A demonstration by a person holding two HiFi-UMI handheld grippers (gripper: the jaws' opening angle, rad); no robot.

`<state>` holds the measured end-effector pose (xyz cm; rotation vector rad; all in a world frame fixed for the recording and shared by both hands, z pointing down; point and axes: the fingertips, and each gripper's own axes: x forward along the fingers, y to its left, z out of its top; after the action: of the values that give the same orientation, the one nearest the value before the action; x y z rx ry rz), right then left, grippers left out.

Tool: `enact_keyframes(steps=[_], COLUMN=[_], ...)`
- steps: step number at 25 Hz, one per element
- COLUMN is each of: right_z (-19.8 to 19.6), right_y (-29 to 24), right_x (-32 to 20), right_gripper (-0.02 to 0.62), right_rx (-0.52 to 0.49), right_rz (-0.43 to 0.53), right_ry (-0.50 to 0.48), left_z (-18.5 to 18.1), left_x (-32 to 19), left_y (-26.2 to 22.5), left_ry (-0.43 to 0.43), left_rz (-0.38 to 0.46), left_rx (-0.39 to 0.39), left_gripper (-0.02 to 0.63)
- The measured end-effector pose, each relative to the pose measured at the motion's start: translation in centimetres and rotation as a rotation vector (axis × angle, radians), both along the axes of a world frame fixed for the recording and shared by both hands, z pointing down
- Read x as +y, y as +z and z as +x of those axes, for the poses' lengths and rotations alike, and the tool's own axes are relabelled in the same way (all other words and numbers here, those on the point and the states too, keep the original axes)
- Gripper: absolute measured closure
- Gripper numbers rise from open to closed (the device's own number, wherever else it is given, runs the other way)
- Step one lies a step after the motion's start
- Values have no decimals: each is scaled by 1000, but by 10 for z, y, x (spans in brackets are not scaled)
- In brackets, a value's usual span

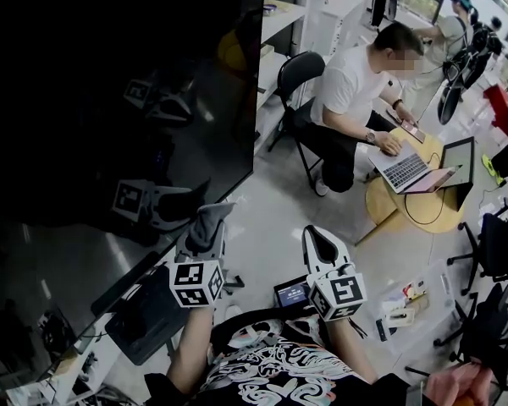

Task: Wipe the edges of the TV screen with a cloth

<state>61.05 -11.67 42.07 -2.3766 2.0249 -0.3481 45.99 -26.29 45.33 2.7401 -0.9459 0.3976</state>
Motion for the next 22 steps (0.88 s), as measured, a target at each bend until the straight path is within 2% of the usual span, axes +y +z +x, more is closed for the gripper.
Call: enact_keyframes(steps=[22], right_z=[19], right_y=[-1], right_x=[-6], right_gripper=[560], right_rx=[-31], right_rz=[32], right_ry=[-54], left_z=[24], left_x=[1], left_y=[-2], left_ry=[-28], left_rz=[-33], left_rx=[1], left_gripper=[420])
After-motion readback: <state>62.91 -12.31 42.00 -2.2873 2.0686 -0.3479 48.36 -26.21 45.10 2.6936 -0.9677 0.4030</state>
